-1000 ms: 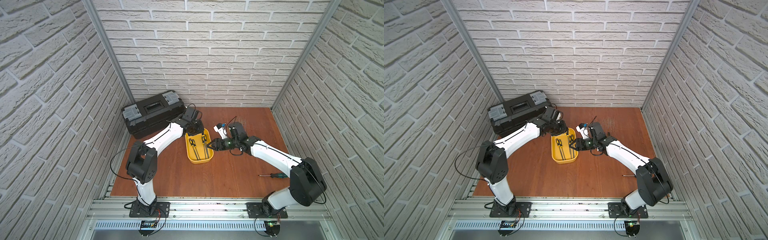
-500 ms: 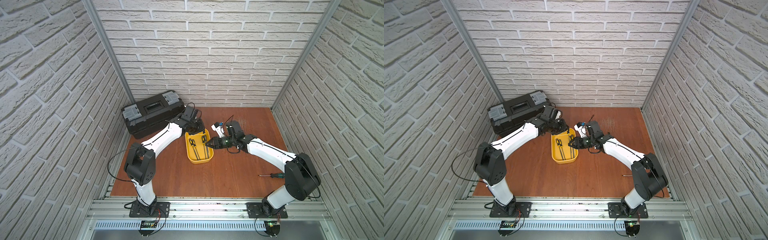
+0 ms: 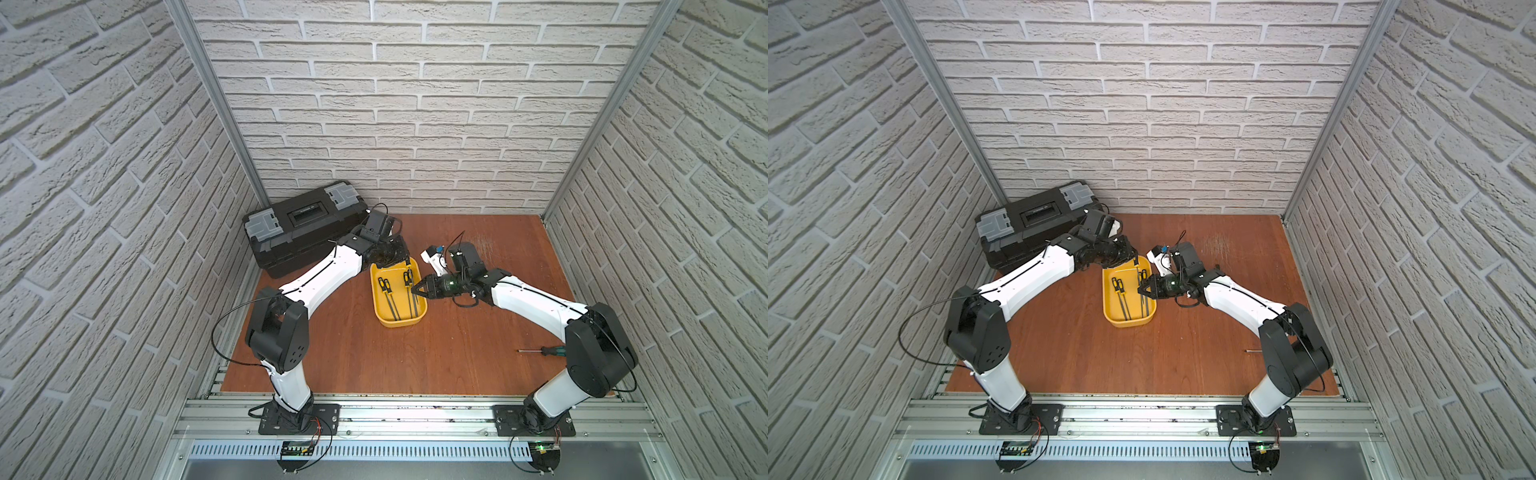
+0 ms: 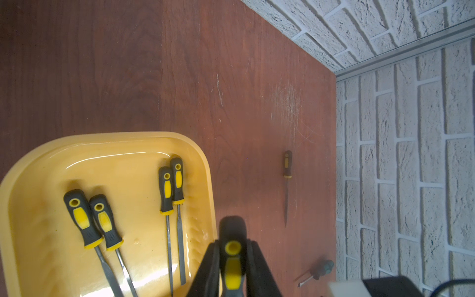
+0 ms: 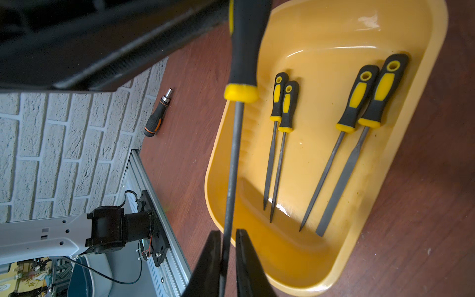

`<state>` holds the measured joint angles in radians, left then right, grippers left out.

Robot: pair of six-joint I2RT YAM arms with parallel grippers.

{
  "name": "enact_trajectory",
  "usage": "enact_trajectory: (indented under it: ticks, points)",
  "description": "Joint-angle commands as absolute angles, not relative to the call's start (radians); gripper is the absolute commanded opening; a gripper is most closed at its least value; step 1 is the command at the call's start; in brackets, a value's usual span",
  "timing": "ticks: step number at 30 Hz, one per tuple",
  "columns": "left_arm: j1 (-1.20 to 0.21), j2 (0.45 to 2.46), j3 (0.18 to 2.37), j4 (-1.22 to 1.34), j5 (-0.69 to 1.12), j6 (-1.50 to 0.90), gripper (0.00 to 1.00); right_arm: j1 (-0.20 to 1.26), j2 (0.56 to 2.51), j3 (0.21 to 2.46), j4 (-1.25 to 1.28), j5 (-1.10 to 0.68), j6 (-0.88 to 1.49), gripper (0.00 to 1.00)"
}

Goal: Take the file tool out of the storage box
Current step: Pick up the file tool from the storage box.

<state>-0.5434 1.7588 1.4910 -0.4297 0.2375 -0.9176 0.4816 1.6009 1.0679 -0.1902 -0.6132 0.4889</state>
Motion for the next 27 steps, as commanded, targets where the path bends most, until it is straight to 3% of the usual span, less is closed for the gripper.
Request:
enact_trajectory:
  ticks: [1, 7, 13, 27]
  points:
    - [-0.535, 1.733, 1.483, -0.384, 0.251, -0.918, 0.14, 0.491, 1.604, 1.098, -0.169, -0.627, 0.475, 0.13]
    - [-0.535, 1.741, 1.488, -0.385, 0.251, -0.917, 0.13, 0.492, 1.604, 1.107, -0.193, -0.612, 0.465, 0.03]
    - [-0.535, 1.747, 1.485, -0.387, 0.251, -0.908, 0.16, 0.492, 1.598, 1.114, -0.221, -0.593, 0.450, 0.03]
    - [-0.515, 1.734, 1.510, -0.434, 0.241, -0.843, 0.63, 0.474, 1.500, 1.098, -0.376, -0.442, 0.365, 0.03]
